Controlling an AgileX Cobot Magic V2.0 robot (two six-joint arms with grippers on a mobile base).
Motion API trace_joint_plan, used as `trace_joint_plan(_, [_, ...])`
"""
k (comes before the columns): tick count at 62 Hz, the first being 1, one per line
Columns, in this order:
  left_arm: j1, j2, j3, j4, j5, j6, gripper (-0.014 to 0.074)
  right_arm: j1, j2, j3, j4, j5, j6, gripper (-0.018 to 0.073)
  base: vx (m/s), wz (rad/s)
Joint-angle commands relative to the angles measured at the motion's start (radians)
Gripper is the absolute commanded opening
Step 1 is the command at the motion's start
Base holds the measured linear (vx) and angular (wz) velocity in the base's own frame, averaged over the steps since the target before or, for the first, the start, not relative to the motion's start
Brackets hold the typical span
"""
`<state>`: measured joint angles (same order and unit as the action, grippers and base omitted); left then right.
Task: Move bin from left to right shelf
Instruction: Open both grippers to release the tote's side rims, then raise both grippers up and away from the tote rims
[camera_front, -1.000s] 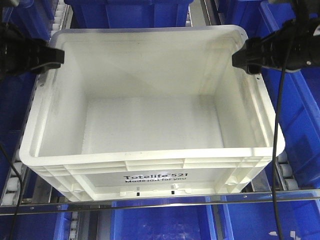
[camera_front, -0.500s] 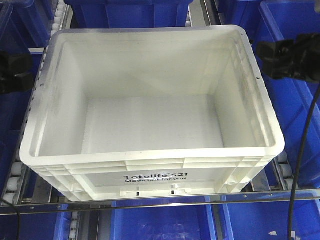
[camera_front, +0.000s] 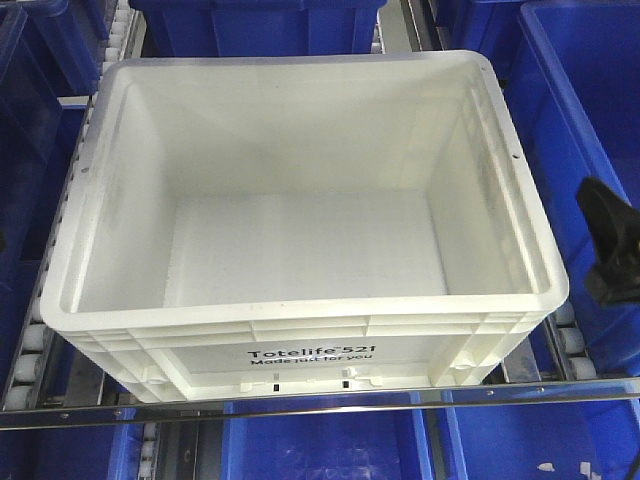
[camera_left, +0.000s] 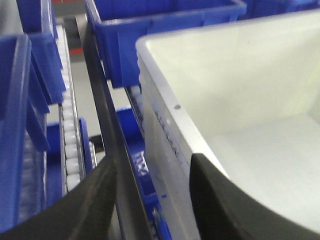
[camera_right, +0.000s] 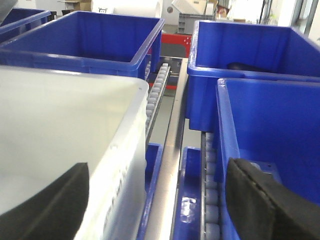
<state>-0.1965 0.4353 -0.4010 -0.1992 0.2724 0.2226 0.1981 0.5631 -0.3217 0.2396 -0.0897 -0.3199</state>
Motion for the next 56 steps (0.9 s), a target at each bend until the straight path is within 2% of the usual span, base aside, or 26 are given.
trace_joint_plan(1, [-0.006, -0.049, -0.025, -0.008, -0.065, 0.001, 0.0332, -0.002, -0.061, 0.023, -0.005, -0.08, -0.052, 0.0552, 0.0, 0.0])
trace_joint_plan(7, [-0.006, -0.087, -0.025, 0.014, -0.034, 0.003, 0.0332, -0.002, -0.131, 0.081, -0.005, -0.08, -0.075, 0.0552, 0.0, 0.0])
trace_joint_plan(13, [-0.006, -0.09, -0.004, 0.041, -0.058, 0.002, 0.0332, -0.002, -0.165, 0.134, -0.005, -0.092, -0.08, 0.0552, 0.0, 0.0])
trace_joint_plan(20, [-0.006, -0.089, 0.063, 0.04, -0.209, 0.002, 0.0332, -0.002, -0.166, 0.151, -0.005, -0.186, -0.08, 0.0552, 0.0, 0.0])
trace_joint_plan(27, [-0.006, -0.089, 0.11, 0.03, -0.297, -0.009, 0.0332, -0.002, -0.166, 0.151, -0.005, -0.197, -0.102, 0.0552, 0.0, 0.0])
trace_joint_plan(51, [-0.006, -0.089, 0.112, 0.033, -0.294, -0.009, 0.0332, -0.002, -0.166, 0.151, 0.0, -0.182, -0.106, 0.0552, 0.0, 0.0])
trace_joint_plan(56, [-0.006, -0.089, 0.112, 0.033, -0.294, -0.009, 0.0325, -0.002, -0.166, 0.151, 0.0, -0.188, -0.106, 0.0522, 0.0, 0.0])
